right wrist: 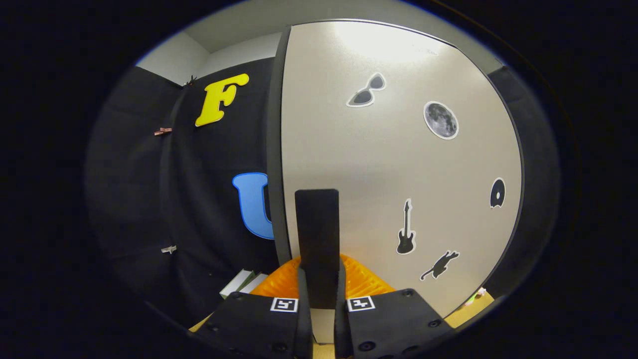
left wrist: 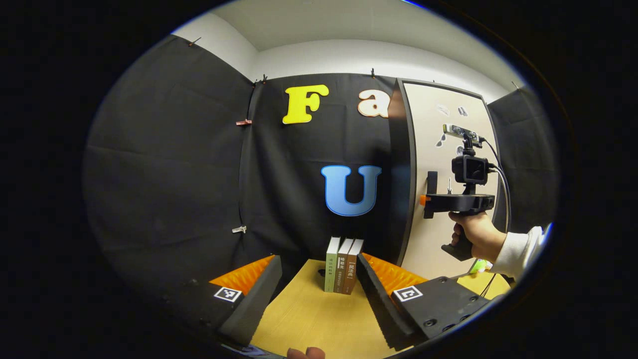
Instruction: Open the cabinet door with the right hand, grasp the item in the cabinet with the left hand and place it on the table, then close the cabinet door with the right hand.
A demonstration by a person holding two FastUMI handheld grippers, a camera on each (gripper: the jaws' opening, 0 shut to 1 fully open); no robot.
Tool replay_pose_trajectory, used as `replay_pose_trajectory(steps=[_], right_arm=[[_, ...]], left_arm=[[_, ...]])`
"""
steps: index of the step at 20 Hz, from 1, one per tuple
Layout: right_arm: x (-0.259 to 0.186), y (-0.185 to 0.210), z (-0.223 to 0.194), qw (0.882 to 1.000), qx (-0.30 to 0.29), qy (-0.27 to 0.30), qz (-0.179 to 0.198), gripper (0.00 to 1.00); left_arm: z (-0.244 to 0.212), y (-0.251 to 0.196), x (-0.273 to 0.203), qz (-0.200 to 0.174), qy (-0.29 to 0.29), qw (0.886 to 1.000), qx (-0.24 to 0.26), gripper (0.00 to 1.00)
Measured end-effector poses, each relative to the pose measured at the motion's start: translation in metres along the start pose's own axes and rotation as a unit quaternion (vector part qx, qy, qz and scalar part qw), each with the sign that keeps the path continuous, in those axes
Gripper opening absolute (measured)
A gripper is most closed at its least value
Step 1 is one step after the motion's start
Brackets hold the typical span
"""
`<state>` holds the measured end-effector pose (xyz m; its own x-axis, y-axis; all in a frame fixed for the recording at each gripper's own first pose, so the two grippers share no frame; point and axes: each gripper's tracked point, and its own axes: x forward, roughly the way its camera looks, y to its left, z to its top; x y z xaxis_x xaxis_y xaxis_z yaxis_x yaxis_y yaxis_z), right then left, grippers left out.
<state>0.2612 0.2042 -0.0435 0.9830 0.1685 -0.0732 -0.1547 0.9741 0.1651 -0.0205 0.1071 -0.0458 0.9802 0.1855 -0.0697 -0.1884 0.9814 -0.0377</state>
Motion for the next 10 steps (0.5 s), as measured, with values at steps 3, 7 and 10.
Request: replay_pose_trajectory(steps=[3, 7, 10], right_arm=[[-0.009, 0.001, 0.0, 1.0, -0.004, 0.002, 0.012, 0.21], [-0.025, 0.0, -0.001, 0.999, -0.005, 0.008, 0.037, 0.21], [-0.035, -0.003, 0.0, 0.998, -0.001, 0.009, 0.055, 0.21]], left_arm=[[0.009, 0.001, -0.008, 0.005, -0.008, 1.0, 0.014, 0.95], [0.013, -0.011, -0.031, 0.002, -0.013, 1.0, 0.01, 0.95], [0.012, -0.016, -0.044, 0.003, -0.012, 1.0, 0.012, 0.95]])
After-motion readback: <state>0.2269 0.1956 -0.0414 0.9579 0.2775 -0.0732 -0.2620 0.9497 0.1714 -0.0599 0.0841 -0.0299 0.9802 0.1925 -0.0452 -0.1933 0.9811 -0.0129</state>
